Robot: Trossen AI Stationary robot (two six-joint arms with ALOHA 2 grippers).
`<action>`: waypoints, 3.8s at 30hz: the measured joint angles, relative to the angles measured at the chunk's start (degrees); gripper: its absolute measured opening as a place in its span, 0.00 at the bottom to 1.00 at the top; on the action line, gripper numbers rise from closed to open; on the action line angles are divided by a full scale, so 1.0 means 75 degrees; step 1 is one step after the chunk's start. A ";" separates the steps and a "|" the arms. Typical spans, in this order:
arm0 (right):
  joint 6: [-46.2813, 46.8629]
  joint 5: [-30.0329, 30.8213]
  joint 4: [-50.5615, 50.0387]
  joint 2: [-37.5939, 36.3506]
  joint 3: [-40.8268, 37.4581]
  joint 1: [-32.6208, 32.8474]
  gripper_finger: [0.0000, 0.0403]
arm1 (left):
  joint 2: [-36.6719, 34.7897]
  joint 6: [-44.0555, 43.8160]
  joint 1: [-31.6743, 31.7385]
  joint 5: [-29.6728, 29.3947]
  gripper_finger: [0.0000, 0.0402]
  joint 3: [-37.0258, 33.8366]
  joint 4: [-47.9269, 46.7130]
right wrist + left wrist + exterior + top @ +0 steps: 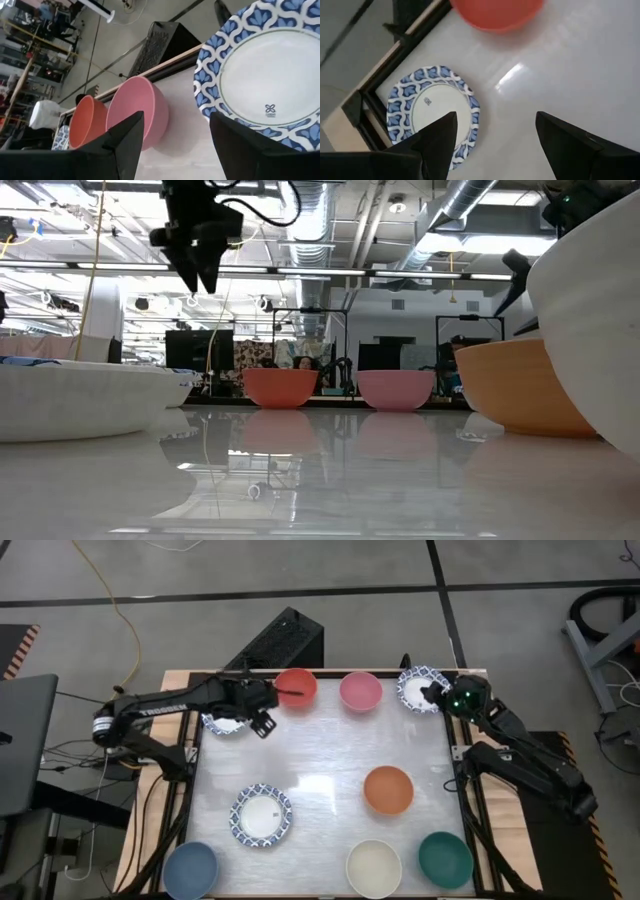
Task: Nest bowls inside each other
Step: Stack the blue patterned bowl on top of the blue patterned bowl
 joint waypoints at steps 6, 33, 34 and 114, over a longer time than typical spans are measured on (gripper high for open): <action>-0.0171 0.0012 0.0000 -0.0001 0.0000 0.0159 0.62 | -0.0330 0.0376 0.1243 0.0353 0.65 0.0000 0.0073; -0.0174 -0.0135 0.0002 -0.0001 0.0000 0.0177 0.62 | 0.1651 0.3069 0.5360 0.1401 0.65 0.0000 0.0218; -0.0174 -0.0137 0.0000 0.0000 0.0000 0.0177 0.62 | 0.1724 0.3065 0.5374 0.1396 0.65 0.0000 0.0222; -0.0171 -0.0146 0.0006 -0.0001 0.0000 0.0177 0.62 | 0.2783 0.5642 0.6520 0.2340 0.64 -0.0880 0.1255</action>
